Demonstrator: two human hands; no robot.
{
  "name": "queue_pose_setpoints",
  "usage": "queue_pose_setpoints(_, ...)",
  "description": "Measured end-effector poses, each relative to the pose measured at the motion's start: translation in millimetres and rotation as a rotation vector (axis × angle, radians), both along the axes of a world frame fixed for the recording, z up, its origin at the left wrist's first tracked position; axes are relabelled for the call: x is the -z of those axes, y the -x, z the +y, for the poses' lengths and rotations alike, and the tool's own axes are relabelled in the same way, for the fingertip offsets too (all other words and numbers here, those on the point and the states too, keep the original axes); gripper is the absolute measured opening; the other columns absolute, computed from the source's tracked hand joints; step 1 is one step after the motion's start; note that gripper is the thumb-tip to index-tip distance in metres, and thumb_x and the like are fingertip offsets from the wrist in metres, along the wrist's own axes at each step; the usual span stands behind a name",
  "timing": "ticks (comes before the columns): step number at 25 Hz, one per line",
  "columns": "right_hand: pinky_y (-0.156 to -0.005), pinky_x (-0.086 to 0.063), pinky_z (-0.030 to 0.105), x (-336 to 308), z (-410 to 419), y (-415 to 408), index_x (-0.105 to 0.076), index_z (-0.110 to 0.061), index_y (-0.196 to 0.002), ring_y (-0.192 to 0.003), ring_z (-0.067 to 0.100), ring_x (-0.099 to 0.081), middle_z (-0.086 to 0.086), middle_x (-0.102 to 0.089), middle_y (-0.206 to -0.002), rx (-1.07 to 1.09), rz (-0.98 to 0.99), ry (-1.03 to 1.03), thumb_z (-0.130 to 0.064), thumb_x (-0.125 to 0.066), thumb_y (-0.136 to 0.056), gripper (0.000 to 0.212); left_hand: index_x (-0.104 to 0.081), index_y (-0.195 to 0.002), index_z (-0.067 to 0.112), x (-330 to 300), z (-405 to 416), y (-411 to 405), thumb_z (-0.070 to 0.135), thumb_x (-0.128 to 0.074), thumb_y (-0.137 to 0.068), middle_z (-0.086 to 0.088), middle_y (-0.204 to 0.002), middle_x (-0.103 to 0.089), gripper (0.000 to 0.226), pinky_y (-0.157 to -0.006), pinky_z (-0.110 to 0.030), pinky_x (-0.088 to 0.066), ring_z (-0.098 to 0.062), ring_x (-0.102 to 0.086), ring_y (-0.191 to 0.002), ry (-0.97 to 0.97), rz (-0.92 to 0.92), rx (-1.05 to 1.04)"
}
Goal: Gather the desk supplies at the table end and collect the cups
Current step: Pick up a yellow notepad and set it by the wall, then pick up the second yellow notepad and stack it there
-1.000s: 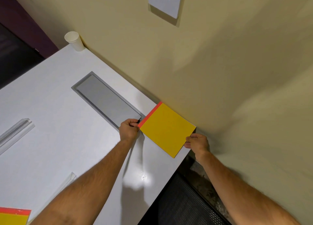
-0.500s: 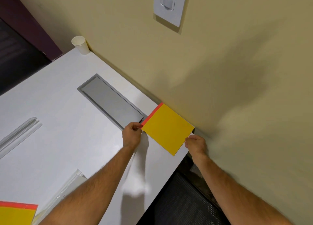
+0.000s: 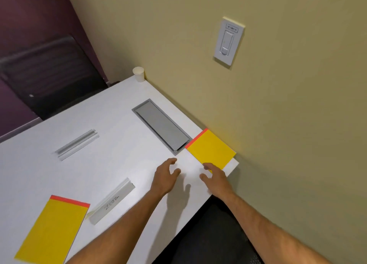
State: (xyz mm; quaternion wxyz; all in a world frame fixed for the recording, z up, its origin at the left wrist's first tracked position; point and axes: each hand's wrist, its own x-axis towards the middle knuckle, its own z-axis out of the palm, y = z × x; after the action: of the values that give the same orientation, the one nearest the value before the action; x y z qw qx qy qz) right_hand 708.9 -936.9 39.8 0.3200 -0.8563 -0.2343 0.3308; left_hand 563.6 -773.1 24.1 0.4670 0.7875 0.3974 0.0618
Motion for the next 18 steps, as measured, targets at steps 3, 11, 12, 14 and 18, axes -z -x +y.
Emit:
queue_pose_setpoints(3,-0.115,-0.032,0.035,-29,-5,45,-0.047,-0.029,-0.142,-0.146,0.015,-0.029,-0.006,-0.044,-0.150,-0.167,-0.090,-0.013,-0.037,-0.060,-0.094,0.050,-0.055,-0.137,0.019,-29,-10,54,0.027,-0.064,-0.093,0.005,-0.137,-0.061,0.046,-0.105,-0.026,-0.038,-0.013,-0.054,-0.128,0.011,-0.023,-0.035)
queue_pose_setpoints(11,-0.123,-0.016,0.036,-80,-6,150,-0.029,-0.030,-0.154,-0.153,0.008,-0.003,-0.012,-0.025,-0.162,-0.579,-0.253,-0.056,-0.054,-0.049,-0.095,0.066,-0.052,-0.139,0.025,-71,-66,202,0.035,-0.066,-0.091,0.008,-0.138,-0.058,0.051,-0.105,-0.027,-0.038,-0.013,-0.052,-0.130,0.024,-0.062,-0.293)
queue_pose_setpoints(12,-0.123,-0.016,0.036,-84,-6,161,-0.028,-0.030,-0.154,-0.153,0.007,-0.003,-0.013,-0.025,-0.162,-0.623,-0.266,-0.076,-0.055,-0.048,-0.096,0.067,-0.051,-0.140,0.025,-75,-75,219,0.034,-0.067,-0.091,0.008,-0.139,-0.058,0.052,-0.108,-0.030,-0.040,-0.013,-0.052,-0.131,0.020,-0.069,-0.339)
queue_pose_setpoints(14,-0.123,-0.015,0.037,-94,-7,184,-0.025,-0.031,-0.155,-0.152,0.006,-0.002,-0.014,-0.022,-0.163,-0.711,-0.273,-0.116,-0.057,-0.046,-0.095,0.068,-0.050,-0.142,0.024,-82,-94,251,0.034,-0.067,-0.092,0.007,-0.141,-0.056,0.054,-0.110,-0.034,-0.042,-0.014,-0.051,-0.131,-0.008,-0.066,-0.433)
queue_pose_setpoints(18,-0.125,-0.010,0.037,-108,-25,230,-0.015,-0.029,-0.157,-0.153,0.008,0.003,-0.011,-0.011,-0.166,-0.880,-0.268,-0.135,-0.056,-0.044,-0.097,0.072,-0.044,-0.147,0.026,-99,-143,308,0.035,-0.066,-0.093,0.006,-0.146,-0.053,0.060,-0.110,-0.034,-0.041,-0.016,-0.051,-0.133,-0.045,-0.046,-0.605)
